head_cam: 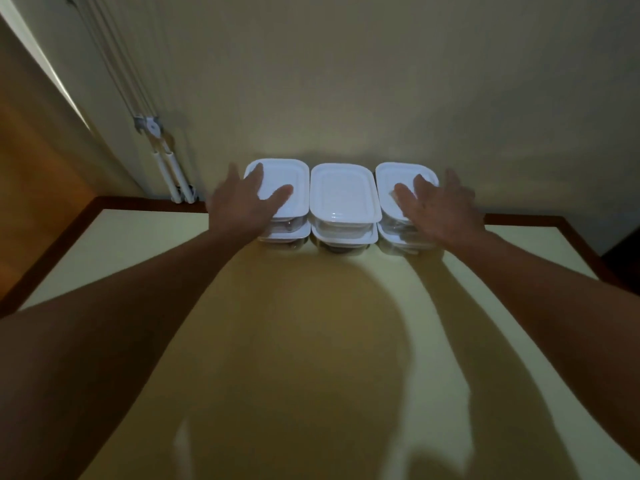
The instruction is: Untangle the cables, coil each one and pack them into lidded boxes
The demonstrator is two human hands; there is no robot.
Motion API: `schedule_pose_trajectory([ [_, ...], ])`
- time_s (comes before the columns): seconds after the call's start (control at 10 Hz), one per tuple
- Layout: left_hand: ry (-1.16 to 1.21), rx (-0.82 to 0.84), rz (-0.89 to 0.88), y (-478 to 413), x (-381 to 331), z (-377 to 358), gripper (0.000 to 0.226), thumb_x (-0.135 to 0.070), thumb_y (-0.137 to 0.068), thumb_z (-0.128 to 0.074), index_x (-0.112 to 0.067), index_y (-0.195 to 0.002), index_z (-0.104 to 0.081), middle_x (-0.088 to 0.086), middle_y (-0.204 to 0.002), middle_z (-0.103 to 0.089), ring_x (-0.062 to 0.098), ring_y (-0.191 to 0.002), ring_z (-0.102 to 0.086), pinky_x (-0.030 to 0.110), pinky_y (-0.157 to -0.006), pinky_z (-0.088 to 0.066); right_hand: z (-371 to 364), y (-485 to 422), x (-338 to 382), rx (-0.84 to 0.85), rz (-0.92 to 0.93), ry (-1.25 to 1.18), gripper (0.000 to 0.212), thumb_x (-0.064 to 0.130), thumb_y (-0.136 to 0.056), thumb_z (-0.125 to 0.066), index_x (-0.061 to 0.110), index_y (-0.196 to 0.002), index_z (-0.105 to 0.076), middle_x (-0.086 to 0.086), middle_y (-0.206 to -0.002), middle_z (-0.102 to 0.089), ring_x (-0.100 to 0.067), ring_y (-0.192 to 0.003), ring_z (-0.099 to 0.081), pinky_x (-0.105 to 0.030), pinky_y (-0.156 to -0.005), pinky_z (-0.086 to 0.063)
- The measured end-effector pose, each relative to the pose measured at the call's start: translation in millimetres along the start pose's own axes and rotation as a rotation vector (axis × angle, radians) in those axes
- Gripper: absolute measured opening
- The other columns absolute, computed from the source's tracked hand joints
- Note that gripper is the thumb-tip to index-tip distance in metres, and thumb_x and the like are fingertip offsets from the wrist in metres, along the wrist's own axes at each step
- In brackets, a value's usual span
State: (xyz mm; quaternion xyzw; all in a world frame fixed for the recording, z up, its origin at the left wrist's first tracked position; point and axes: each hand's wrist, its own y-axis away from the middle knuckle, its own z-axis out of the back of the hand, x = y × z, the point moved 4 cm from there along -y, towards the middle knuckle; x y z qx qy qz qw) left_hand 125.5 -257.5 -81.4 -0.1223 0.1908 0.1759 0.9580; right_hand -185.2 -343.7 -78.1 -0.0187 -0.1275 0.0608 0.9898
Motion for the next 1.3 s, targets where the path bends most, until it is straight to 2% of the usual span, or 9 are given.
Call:
schedule_pose_trajectory([
  [0.1,-0.07,-0.072,-0.383,12.9,-31.2,9.7,0.087,-0.082,-0.086,-0.02,-0.022,-0.144,-0.043,0.002,-0.149,-0.044,0.03,-0.139,-0.036,0.058,-0.116,-0.019,14.9,22.8,30.1,-0.14,0.366,0.042,0.081,0.087,-0.084,-0.025,0.03,-0.138,-0.045,-0.007,-0.151,-0.038,-0.034,-0.139,-0.036,-0.058,-0.112,-0.029],
  [0.2,-0.282,0.181,-0.618,31.3,-57.3,-2.1,0.115,-0.097,-0.07,-0.011,-0.022,-0.155,-0.027,0.0,-0.16,-0.033,0.024,-0.148,-0.027,0.056,-0.122,-0.003,1.9,40.8,52.1,0.011,0.58,0.317,0.108,0.097,-0.07,-0.03,0.03,-0.153,-0.026,-0.007,-0.16,-0.028,-0.032,-0.146,-0.028,-0.063,-0.116,-0.02],
  [0.3,-0.468,0.147,-0.688,31.6,-62.4,-20.4,0.103,-0.082,-0.082,-0.044,-0.019,-0.159,-0.016,0.008,-0.165,-0.021,0.031,-0.151,-0.02,0.053,-0.123,-0.001,-17.5,34.9,59.5,0.07,0.558,0.417,0.114,0.087,-0.075,-0.051,0.029,-0.161,-0.003,-0.007,-0.169,-0.008,-0.032,-0.153,-0.015,-0.061,-0.121,-0.01],
  [0.5,-0.447,0.109,-0.692,22.9,-62.5,-29.5,0.087,-0.062,-0.095,-0.049,-0.015,-0.159,-0.015,0.009,-0.166,-0.014,0.034,-0.151,-0.018,0.048,-0.121,-0.015,-18.7,27.0,63.9,0.081,0.543,0.364,0.109,0.081,-0.079,-0.055,0.032,-0.161,-0.001,-0.003,-0.17,-0.008,-0.031,-0.154,-0.013,-0.058,-0.121,-0.016],
  [0.6,-0.355,0.043,-0.689,24.5,-54.1,-19.2,0.091,-0.075,-0.089,-0.04,-0.014,-0.156,-0.028,0.009,-0.164,-0.025,0.031,-0.147,-0.029,0.052,-0.118,-0.021,-6.6,32.4,57.6,-0.008,0.564,0.246,0.09,0.087,-0.084,-0.025,0.032,-0.155,-0.025,0.0,-0.162,-0.028,-0.029,-0.148,-0.027,-0.057,-0.117,-0.023],
  [0.7,-0.129,-0.116,-0.426,20.6,-30.3,-0.9,0.084,-0.073,-0.09,-0.033,-0.011,-0.147,-0.043,0.008,-0.156,-0.039,0.03,-0.141,-0.037,0.05,-0.114,-0.028,15.6,27.2,31.2,-0.212,0.353,0.062,0.066,0.069,-0.096,-0.021,0.024,-0.137,-0.046,-0.002,-0.142,-0.046,-0.03,-0.134,-0.042,-0.048,-0.109,-0.029],
  [0.8,0.047,-0.011,-0.151,15.9,-1.0,-3.6,0.082,-0.069,-0.093,-0.035,-0.013,-0.152,-0.031,0.009,-0.163,-0.023,0.033,-0.144,-0.032,0.049,-0.113,-0.032,9.1,21.0,-2.3,-0.064,0.143,0.07,0.067,0.066,-0.1,-0.028,0.025,-0.154,-0.034,-0.012,-0.16,-0.03,-0.036,-0.141,-0.033,-0.051,-0.115,-0.025],
  [1.1,0.091,0.096,-0.175,14.8,0.8,-6.1,0.074,-0.06,-0.098,-0.042,-0.014,-0.156,-0.03,0.004,-0.166,-0.018,0.022,-0.15,-0.022,0.04,-0.116,-0.024,0.5,22.2,-2.0,0.048,0.078,-0.121,0.064,0.057,-0.104,-0.032,0.028,-0.16,-0.023,-0.016,-0.166,-0.013,-0.036,-0.147,-0.027,-0.042,-0.115,-0.027],
  [1.3,0.126,-0.127,-0.274,45.1,-7.2,24.7,0.078,-0.071,-0.093,-0.035,-0.023,-0.155,-0.033,0.001,-0.167,-0.012,0.023,-0.152,-0.014,0.05,-0.121,-0.015,55.3,51.3,-8.1,-0.294,0.031,-0.451,0.061,0.056,-0.099,-0.05,0.027,-0.152,-0.043,-0.007,-0.16,-0.037,-0.022,-0.148,-0.033,-0.044,-0.122,-0.025],
])
